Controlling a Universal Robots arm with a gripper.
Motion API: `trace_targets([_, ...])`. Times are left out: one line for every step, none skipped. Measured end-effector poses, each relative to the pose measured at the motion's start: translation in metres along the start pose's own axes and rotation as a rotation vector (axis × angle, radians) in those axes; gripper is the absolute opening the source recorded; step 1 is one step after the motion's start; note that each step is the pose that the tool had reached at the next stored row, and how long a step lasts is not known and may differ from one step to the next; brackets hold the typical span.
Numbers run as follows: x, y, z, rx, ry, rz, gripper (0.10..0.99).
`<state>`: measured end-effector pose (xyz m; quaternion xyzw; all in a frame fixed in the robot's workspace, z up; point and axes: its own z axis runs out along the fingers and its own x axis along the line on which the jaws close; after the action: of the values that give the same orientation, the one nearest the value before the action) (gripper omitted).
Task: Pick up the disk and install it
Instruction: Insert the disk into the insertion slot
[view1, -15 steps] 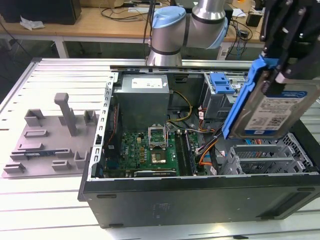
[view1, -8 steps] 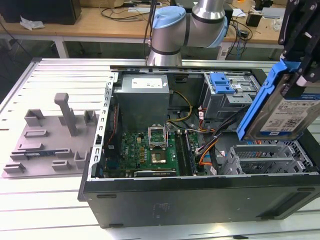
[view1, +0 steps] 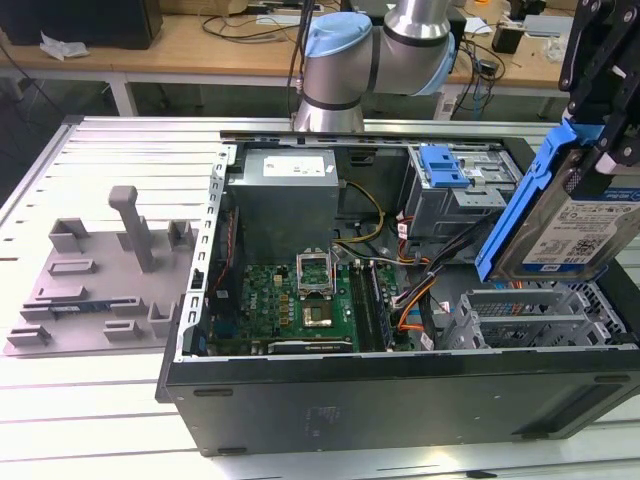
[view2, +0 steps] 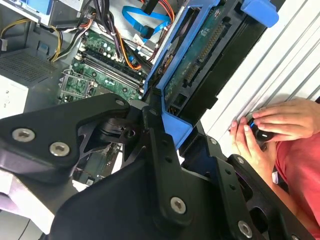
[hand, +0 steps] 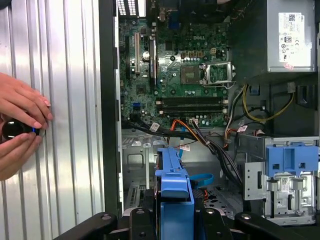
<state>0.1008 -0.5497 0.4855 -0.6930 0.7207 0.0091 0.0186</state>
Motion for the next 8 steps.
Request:
trace_targets([0.0,0.0,0.0,0.0,0.0,-0.001,0.369])
trace_targets([0.0002,-0.0003,0.0003,0.0,-0.0004,-0.003,0.369])
trace_targets([0.0005,-0.0008,0.0004,0.0,-0.0004,-0.006,0.369])
trace_targets([0.0007,-0.0012,0.0003,0.0,0.0,-0.009,0.369])
trace_targets([0.0011,-0.0019,0.0007,-0.001,-0.0003,-0.013,0.369])
trace_targets([0.0013,-0.0022,0.0009,-0.001,0.0,-0.017,0.369])
trace_targets([0.0015,-0.0023,0.0012,-0.001,0.0,-0.021,0.369])
trace_targets([0.0018,-0.0023,0.0017,-0.001,-0.0002,-0.022,0.369])
